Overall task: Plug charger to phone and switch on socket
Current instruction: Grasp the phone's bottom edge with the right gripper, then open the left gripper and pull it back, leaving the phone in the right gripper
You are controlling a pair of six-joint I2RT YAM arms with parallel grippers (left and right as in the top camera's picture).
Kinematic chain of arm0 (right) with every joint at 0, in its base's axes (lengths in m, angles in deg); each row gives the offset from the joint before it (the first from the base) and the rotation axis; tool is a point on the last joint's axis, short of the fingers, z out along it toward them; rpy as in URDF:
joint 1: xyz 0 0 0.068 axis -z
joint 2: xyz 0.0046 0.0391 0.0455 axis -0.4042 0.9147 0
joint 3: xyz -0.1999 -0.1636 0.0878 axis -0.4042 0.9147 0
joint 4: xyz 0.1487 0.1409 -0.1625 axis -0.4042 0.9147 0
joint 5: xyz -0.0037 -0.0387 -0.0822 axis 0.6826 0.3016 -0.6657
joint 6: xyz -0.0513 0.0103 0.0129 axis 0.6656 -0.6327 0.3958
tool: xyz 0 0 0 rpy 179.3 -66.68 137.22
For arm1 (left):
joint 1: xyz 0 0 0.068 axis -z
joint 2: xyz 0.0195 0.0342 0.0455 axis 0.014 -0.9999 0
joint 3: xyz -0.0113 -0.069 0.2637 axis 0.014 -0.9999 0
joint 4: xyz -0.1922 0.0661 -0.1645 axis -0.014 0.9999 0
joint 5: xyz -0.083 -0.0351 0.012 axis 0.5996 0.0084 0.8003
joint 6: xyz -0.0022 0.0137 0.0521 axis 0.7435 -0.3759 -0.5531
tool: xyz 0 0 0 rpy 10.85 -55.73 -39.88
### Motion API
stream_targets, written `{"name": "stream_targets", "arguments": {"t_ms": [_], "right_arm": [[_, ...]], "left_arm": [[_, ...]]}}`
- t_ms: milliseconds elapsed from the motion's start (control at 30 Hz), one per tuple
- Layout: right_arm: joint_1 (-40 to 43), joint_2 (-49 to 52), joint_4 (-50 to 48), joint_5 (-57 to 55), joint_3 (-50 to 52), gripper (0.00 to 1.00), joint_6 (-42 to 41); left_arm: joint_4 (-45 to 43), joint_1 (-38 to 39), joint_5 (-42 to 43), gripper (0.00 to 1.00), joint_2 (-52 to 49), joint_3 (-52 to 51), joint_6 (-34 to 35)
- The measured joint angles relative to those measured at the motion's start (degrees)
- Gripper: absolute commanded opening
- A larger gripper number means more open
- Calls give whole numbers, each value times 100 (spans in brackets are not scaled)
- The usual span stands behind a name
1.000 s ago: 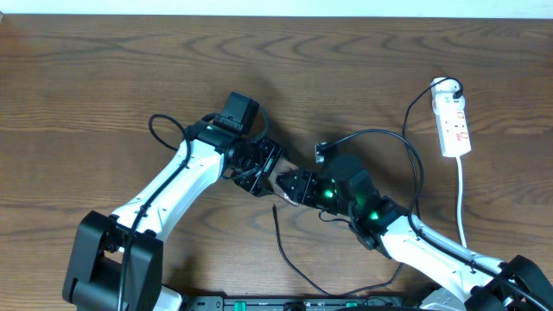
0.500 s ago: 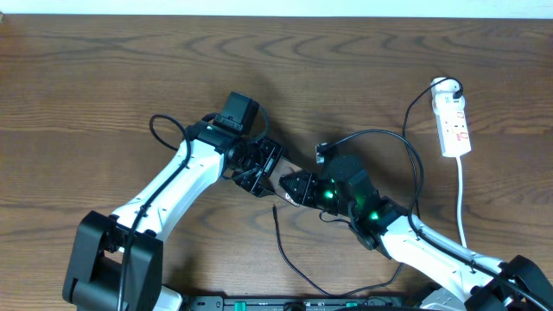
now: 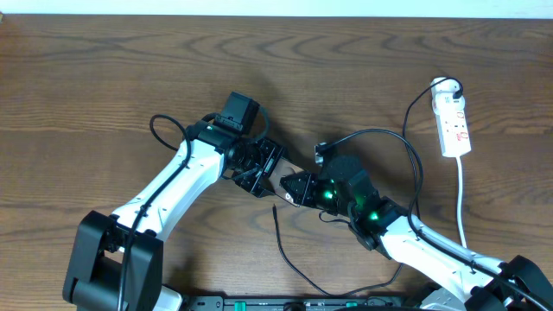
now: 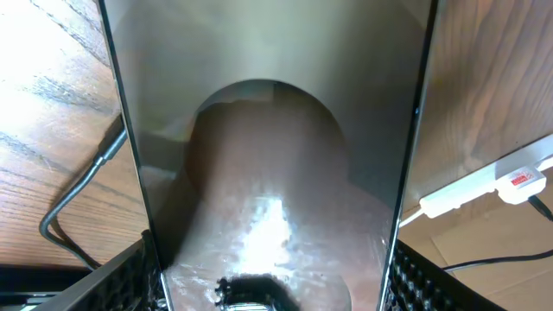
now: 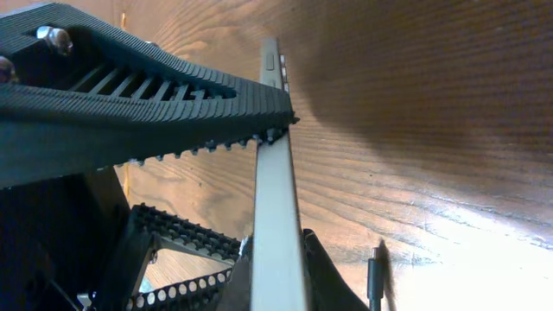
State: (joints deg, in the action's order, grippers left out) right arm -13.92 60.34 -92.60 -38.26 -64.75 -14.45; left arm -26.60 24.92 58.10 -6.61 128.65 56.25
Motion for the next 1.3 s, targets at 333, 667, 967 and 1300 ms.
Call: {"name": "stream_targets", "arguments": {"t_ms": [333,667,967,1300], "right_arm": [[-7,4,-11,-35,2,1,-17],[192,33,-101,-70,4,1,-20],[822,37,-1180,160,9,1,-278],[1394,44,-2216,-212,9,1,-2225]], "left_arm": [[-15,-2,17,92,4,7,-101],[-44,-463,90,92,122,11,-717],[-1045,-1370,1220,92,398,39,-2048],[-2426,-2275,2343,93,398,59,-2590]]}}
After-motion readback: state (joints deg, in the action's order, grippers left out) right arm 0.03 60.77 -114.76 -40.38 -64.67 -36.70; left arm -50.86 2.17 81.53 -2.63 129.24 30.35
